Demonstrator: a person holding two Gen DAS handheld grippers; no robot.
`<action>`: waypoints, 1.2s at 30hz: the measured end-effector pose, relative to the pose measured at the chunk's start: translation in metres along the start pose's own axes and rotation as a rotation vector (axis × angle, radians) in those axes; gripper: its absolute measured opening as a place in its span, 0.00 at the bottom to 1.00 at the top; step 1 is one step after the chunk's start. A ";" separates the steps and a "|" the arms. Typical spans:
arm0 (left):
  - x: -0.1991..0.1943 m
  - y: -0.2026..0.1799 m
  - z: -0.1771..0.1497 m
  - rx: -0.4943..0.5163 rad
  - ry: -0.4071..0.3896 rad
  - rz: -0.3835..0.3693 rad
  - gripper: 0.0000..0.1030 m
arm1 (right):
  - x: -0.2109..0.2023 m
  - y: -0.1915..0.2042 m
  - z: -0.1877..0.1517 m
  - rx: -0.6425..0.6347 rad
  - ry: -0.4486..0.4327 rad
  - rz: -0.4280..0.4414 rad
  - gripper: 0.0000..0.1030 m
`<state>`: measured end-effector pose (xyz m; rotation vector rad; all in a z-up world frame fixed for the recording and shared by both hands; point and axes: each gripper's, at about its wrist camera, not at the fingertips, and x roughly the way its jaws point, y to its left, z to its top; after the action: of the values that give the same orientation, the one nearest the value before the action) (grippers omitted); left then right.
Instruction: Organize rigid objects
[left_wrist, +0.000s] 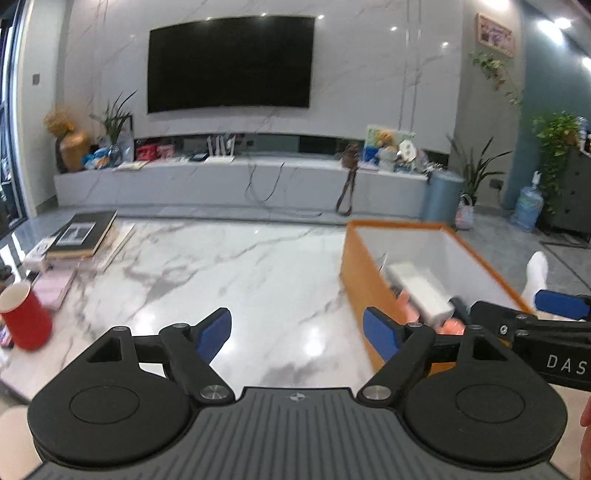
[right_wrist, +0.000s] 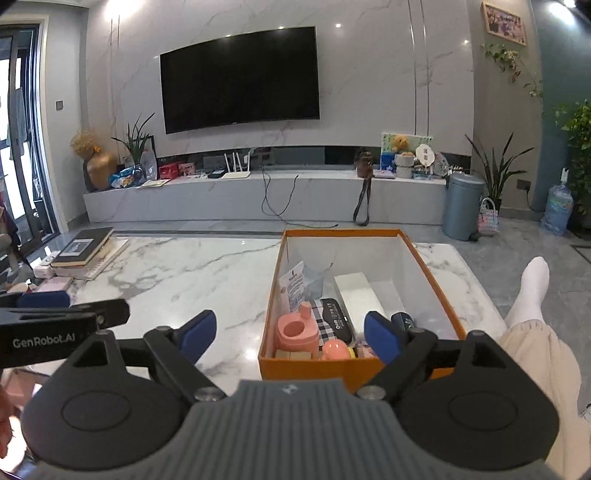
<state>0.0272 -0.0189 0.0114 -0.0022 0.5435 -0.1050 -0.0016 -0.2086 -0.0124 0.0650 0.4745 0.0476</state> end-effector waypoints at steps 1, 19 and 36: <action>0.001 0.000 -0.004 0.003 0.008 0.004 0.92 | 0.000 0.003 -0.005 -0.005 -0.004 -0.005 0.86; 0.028 -0.002 -0.044 0.033 0.078 0.032 0.92 | 0.042 0.009 -0.037 -0.013 0.039 -0.062 0.92; 0.031 0.002 -0.043 0.014 0.121 0.053 0.92 | 0.046 0.009 -0.041 -0.014 0.059 -0.053 0.92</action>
<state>0.0315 -0.0189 -0.0408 0.0321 0.6631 -0.0570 0.0204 -0.1948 -0.0697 0.0369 0.5349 0.0007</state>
